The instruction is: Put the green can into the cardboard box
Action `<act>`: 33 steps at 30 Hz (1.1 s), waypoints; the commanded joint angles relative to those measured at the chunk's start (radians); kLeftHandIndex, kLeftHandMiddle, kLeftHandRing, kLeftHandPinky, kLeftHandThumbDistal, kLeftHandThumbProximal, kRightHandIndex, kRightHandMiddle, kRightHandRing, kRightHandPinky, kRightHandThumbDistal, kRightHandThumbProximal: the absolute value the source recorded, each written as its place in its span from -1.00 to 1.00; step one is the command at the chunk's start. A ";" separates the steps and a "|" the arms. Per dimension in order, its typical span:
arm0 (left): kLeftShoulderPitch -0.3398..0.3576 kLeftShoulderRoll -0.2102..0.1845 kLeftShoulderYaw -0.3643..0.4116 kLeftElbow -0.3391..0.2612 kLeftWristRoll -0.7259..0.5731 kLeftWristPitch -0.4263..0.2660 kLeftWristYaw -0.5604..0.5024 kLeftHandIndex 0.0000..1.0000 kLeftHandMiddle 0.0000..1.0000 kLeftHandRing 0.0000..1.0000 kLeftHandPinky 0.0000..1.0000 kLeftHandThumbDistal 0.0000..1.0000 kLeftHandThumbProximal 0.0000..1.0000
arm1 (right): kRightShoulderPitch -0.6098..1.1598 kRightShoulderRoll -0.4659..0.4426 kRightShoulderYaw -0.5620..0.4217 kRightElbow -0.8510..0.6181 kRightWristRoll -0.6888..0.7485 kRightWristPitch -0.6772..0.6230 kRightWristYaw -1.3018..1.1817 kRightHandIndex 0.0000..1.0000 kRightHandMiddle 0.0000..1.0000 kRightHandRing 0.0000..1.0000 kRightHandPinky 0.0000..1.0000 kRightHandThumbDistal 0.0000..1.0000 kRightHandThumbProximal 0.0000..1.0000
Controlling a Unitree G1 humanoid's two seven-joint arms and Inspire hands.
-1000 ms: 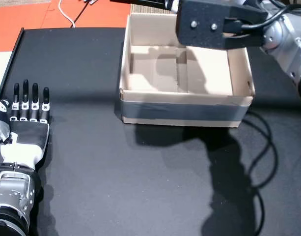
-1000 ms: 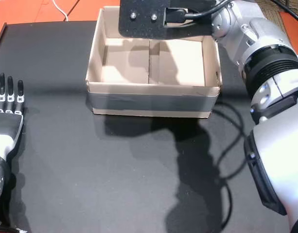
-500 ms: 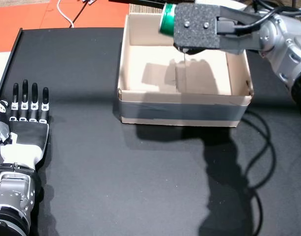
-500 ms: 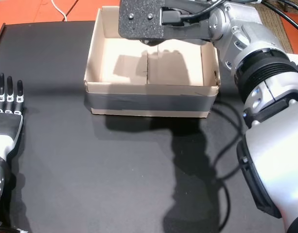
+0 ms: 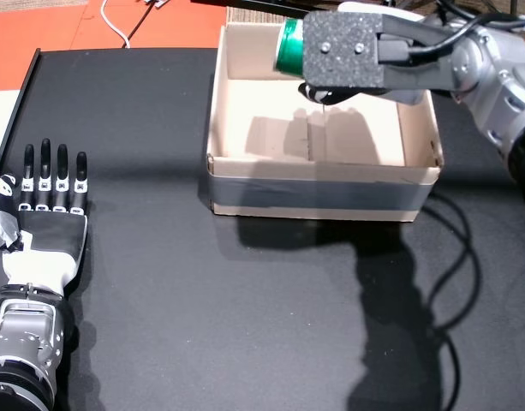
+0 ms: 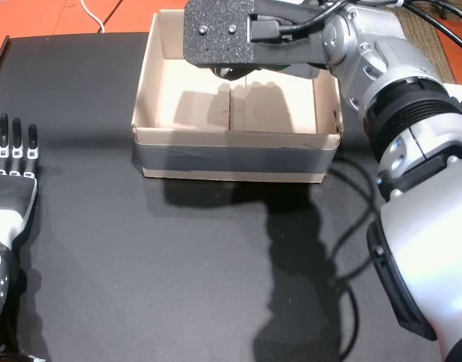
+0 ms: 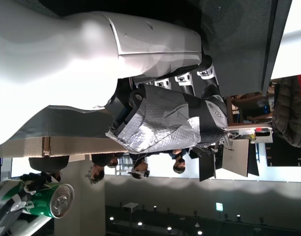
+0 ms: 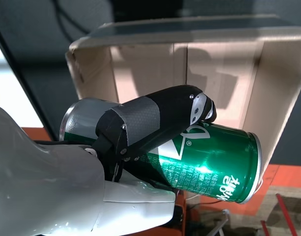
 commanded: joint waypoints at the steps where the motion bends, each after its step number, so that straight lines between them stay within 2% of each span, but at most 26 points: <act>1: 0.041 -0.021 0.006 0.032 0.010 0.000 0.036 0.02 0.03 0.27 0.53 -1.00 0.12 | 0.015 -0.012 -0.017 -0.006 0.019 -0.026 -0.023 -0.83 -0.78 -0.61 -0.49 -0.41 -0.03; 3: 0.040 -0.022 0.009 0.032 0.009 0.000 0.034 0.04 0.04 0.28 0.54 -1.00 0.11 | 0.031 -0.006 -0.018 -0.005 0.019 -0.032 -0.046 -0.71 -0.69 -0.52 -0.42 -0.44 -0.10; 5: 0.042 -0.022 0.009 0.032 0.013 -0.003 0.028 0.05 0.07 0.29 0.53 -1.00 0.11 | 0.042 0.003 -0.020 -0.004 0.020 -0.030 -0.061 -0.81 -0.77 -0.55 -0.41 -0.42 -0.11; 7: 0.044 -0.021 0.010 0.032 0.014 -0.003 0.024 0.05 0.08 0.30 0.52 -1.00 0.11 | 0.048 0.009 -0.028 -0.003 0.027 -0.032 -0.061 -0.81 -0.74 -0.50 -0.33 -0.41 -0.09; 10: 0.044 -0.021 0.010 0.031 0.016 -0.003 0.025 0.03 0.04 0.29 0.54 -1.00 0.10 | 0.046 0.011 -0.038 -0.004 0.030 -0.044 -0.047 -0.69 -0.61 -0.34 0.01 -0.14 -0.04; 12: 0.044 -0.020 0.011 0.031 0.015 -0.001 0.024 0.02 0.02 0.27 0.54 -1.00 0.11 | 0.042 0.010 -0.036 -0.004 0.028 -0.049 -0.038 -0.47 -0.43 -0.21 0.16 -0.05 -0.06; 13: 0.046 -0.020 0.011 0.031 0.016 -0.001 0.019 0.02 0.02 0.27 0.53 -1.00 0.12 | 0.040 0.008 -0.035 -0.004 0.028 -0.054 -0.034 -0.34 -0.34 -0.13 0.20 0.04 -0.03; 14: 0.046 -0.020 0.011 0.031 0.016 -0.002 0.019 0.01 0.01 0.27 0.54 -1.00 0.12 | 0.039 0.006 -0.033 -0.005 0.028 -0.061 -0.031 -0.13 -0.16 -0.01 0.25 0.14 0.07; 15: 0.046 -0.019 0.011 0.031 0.017 -0.002 0.022 0.00 0.01 0.26 0.53 -1.00 0.12 | 0.037 0.004 -0.032 -0.005 0.028 -0.066 -0.028 0.04 -0.02 0.09 0.28 0.36 0.19; 16: 0.046 -0.019 0.011 0.032 0.018 -0.001 0.024 0.00 0.01 0.26 0.54 -1.00 0.12 | 0.036 0.002 -0.031 -0.005 0.028 -0.068 -0.026 0.20 0.11 0.19 0.32 0.44 0.28; 17: 0.045 -0.018 0.011 0.032 0.018 -0.001 0.025 0.01 0.01 0.25 0.55 -1.00 0.12 | 0.035 0.001 -0.031 -0.004 0.027 -0.066 -0.025 0.33 0.23 0.31 0.39 0.81 0.40; 18: 0.045 -0.019 0.011 0.032 0.018 -0.002 0.024 0.04 0.04 0.26 0.56 -1.00 0.13 | 0.033 0.001 -0.031 -0.004 0.027 -0.060 -0.026 0.38 0.32 0.41 0.48 0.96 0.44; 21: 0.042 -0.020 0.009 0.031 0.020 -0.006 0.027 0.07 0.05 0.24 0.54 -1.00 0.17 | 0.030 0.001 -0.035 -0.003 0.032 -0.040 -0.021 0.34 0.53 0.73 0.81 1.00 0.49; 22: 0.042 -0.019 0.008 0.031 0.020 -0.006 0.028 0.07 0.05 0.24 0.54 -1.00 0.18 | 0.029 0.002 -0.038 -0.002 0.035 -0.034 -0.018 0.36 0.61 0.80 0.87 1.00 0.49; 23: 0.041 -0.019 0.007 0.031 0.021 -0.006 0.029 0.07 0.07 0.28 0.54 -1.00 0.20 | 0.028 0.003 -0.040 -0.002 0.039 -0.027 -0.016 0.46 0.77 0.96 0.97 1.00 0.53; 24: 0.040 -0.019 0.007 0.031 0.022 -0.005 0.032 0.06 0.06 0.28 0.55 -1.00 0.21 | 0.028 0.003 -0.039 -0.003 0.039 -0.023 -0.018 0.58 0.91 0.99 0.99 1.00 0.56; 26: 0.040 -0.018 0.008 0.032 0.021 -0.005 0.037 0.02 0.04 0.27 0.54 -1.00 0.20 | 0.027 0.002 -0.033 -0.004 0.034 -0.017 -0.032 0.73 1.00 1.00 1.00 1.00 0.60; 33: 0.040 -0.014 0.008 0.033 0.019 -0.001 0.036 0.03 0.03 0.27 0.53 -1.00 0.16 | 0.019 0.000 -0.033 -0.006 0.034 -0.008 -0.037 0.78 1.00 1.00 1.00 1.00 0.50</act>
